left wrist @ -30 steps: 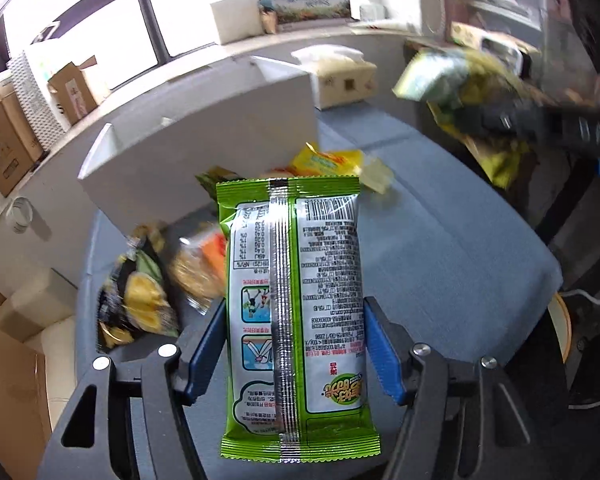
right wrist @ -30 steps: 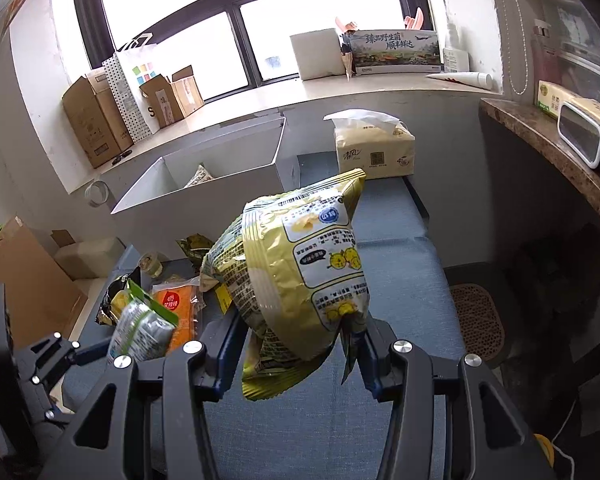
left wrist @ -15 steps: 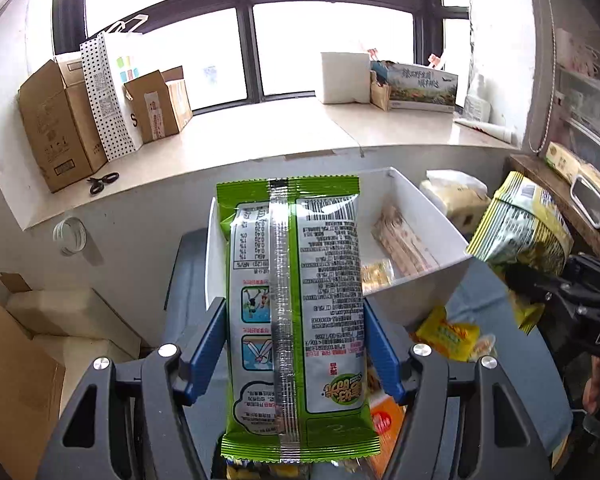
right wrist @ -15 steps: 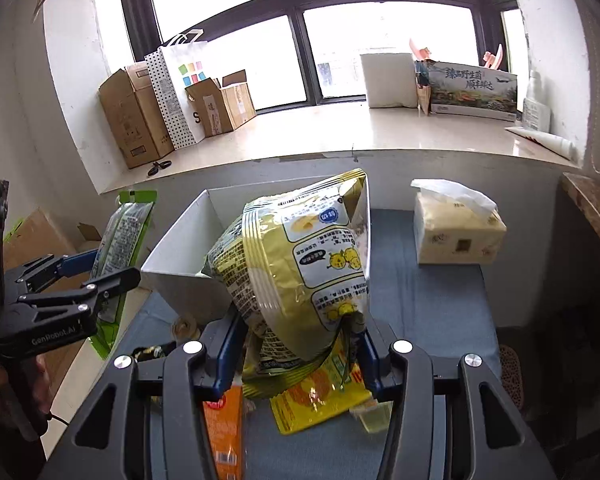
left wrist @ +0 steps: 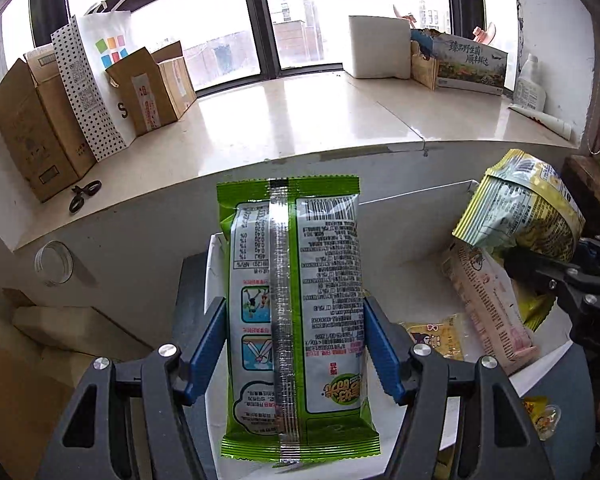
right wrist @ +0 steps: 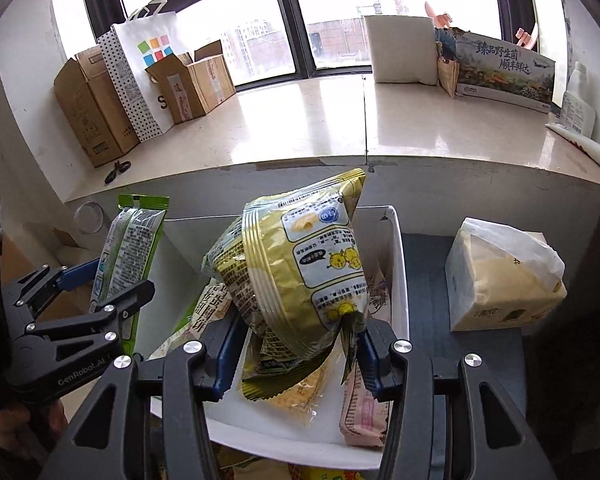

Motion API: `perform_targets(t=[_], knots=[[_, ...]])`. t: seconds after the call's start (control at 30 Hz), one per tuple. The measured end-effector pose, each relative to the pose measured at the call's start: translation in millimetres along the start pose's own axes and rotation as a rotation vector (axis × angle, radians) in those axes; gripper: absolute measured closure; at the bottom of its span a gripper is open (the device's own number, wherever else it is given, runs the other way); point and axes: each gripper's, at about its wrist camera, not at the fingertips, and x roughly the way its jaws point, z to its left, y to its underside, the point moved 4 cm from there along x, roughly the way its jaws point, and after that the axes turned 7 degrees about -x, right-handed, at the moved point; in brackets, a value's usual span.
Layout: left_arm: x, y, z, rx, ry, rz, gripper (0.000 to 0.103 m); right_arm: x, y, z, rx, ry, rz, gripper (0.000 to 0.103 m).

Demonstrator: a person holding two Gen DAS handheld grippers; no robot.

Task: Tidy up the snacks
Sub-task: 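Lower both held packets into the white box and open both tools, then move both open tools back over the remaining snack packets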

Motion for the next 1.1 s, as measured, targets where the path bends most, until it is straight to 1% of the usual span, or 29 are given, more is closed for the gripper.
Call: perform_targets(t=[0.03,0.07,0.1,0.13,0.17,0.2,0.23,0.33,0.53,0.63,0.73,0.83,0.9,0.97,1.03,1.1], knots=[[2,1,0,0.004,0.008,0.001,0.03,3,-1,0,-0.001,-0.004,0.006,0.047],[3,3,0,-0.002,0.023,0.003,0.023,7,-2,0,0.004,-0.015,0.013,0.036],[5,5,1,-0.008,0.048,0.022,0.003,10,-3,0,0.011,-0.029,0.025,0.025],[7,6,2,-0.015,0.068,0.034,0.0,13,-1,0,0.011,-0.026,0.049,0.005],[7,8,3,-0.021,0.066,0.036,0.0,15,0,-1,0.004,0.001,0.056,0.002],[7,10,5,-0.025,0.057,0.036,0.0,14,0,-1,-0.009,0.028,0.046,0.002],[6,11,6,-0.029,0.059,0.028,0.0,13,0,-1,-0.021,0.036,0.035,0.002],[1,15,7,-0.048,0.068,0.025,0.0,8,3,1,-0.026,0.033,0.032,0.0],[-20,23,7,-0.056,0.086,0.009,0.0,-16,5,8,-0.054,0.031,-0.034,0.0],[-41,38,8,-0.072,0.111,-0.011,0.0,-30,8,13,-0.037,0.004,-0.046,0.0],[-69,56,9,-0.05,0.096,-0.06,0.0,-49,17,19,-0.056,-0.016,-0.074,0.0],[-96,75,13,-0.066,0.146,-0.076,0.0,-70,33,19,-0.072,-0.019,-0.077,0.0],[-113,90,16,-0.066,0.159,-0.096,0.0,-88,47,12,-0.054,-0.035,-0.104,0.0],[-125,108,17,-0.069,0.163,-0.089,0.0,-105,65,6,-0.032,-0.049,-0.118,0.0],[-136,126,17,-0.075,0.196,-0.091,0.0,-119,86,0,-0.013,-0.048,-0.119,0.0],[-144,144,16,-0.079,0.181,-0.093,0.0,-134,110,-4,-0.007,-0.034,-0.14,0.0]])
